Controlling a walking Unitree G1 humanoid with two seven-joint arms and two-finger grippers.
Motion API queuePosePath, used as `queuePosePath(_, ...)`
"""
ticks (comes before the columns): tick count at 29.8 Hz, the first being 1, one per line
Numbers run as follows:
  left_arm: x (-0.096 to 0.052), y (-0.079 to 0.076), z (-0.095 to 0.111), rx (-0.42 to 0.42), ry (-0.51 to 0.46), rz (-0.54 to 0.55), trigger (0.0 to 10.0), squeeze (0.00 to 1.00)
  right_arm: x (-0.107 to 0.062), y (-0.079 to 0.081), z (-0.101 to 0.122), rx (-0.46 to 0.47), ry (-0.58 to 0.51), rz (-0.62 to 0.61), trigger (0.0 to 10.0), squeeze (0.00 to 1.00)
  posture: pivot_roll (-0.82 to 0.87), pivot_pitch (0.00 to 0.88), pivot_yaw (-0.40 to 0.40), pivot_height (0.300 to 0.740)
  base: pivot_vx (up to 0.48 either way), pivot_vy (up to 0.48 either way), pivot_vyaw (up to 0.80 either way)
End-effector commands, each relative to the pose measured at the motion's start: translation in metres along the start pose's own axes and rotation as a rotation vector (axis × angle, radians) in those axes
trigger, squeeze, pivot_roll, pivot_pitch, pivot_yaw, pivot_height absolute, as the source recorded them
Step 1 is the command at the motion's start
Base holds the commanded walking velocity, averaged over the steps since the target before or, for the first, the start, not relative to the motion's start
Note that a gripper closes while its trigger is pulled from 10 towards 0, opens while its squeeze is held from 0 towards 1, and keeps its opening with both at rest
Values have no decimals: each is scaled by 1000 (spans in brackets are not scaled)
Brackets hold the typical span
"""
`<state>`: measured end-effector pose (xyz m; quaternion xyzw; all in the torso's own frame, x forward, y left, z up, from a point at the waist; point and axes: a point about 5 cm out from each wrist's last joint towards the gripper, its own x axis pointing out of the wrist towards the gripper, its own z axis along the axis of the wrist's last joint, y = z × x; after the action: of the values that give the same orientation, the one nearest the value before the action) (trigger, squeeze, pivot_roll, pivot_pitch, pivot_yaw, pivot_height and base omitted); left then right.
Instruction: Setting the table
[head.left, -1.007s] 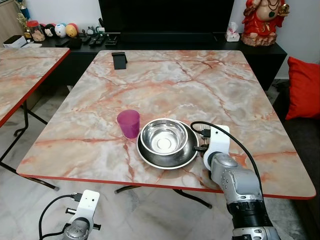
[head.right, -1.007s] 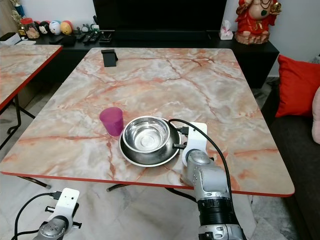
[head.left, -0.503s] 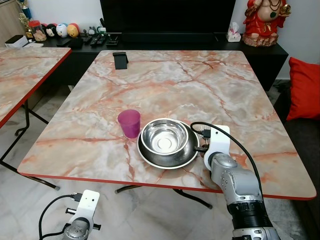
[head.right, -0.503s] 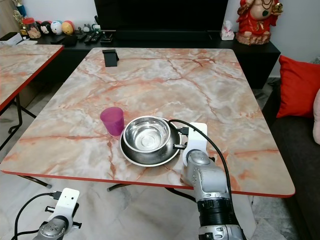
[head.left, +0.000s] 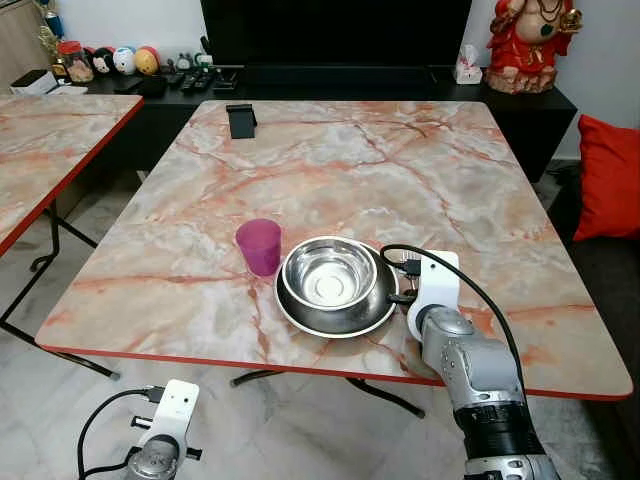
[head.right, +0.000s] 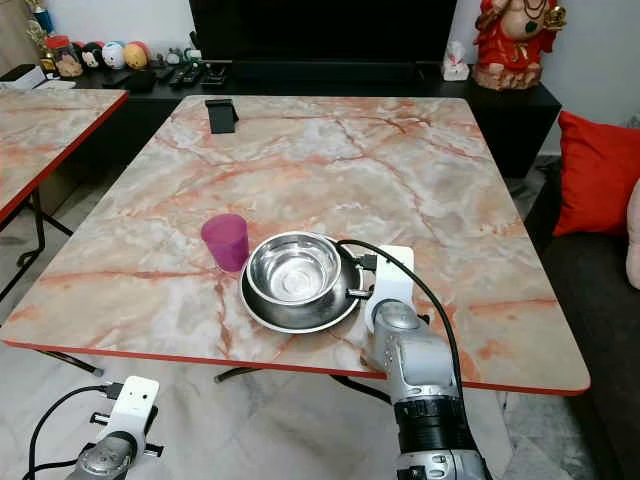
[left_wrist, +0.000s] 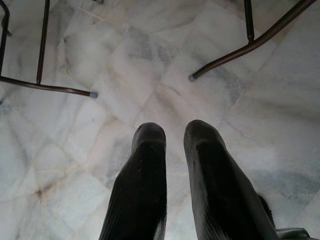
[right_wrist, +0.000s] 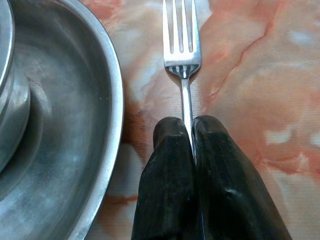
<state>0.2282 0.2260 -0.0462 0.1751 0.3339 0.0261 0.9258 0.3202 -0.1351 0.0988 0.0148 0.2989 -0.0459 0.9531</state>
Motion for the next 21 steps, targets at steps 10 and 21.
queuePosePath(10,0,6,-2,-1,13,15,10000,0,-2,2,-1,-5,-1,6,10000,639,13,0,50,740,0,0,0)
queuePosePath(21,0,6,-2,-3,15,14,10000,0,-2,2,-1,-6,-1,5,10000,612,13,0,50,740,0,0,0)
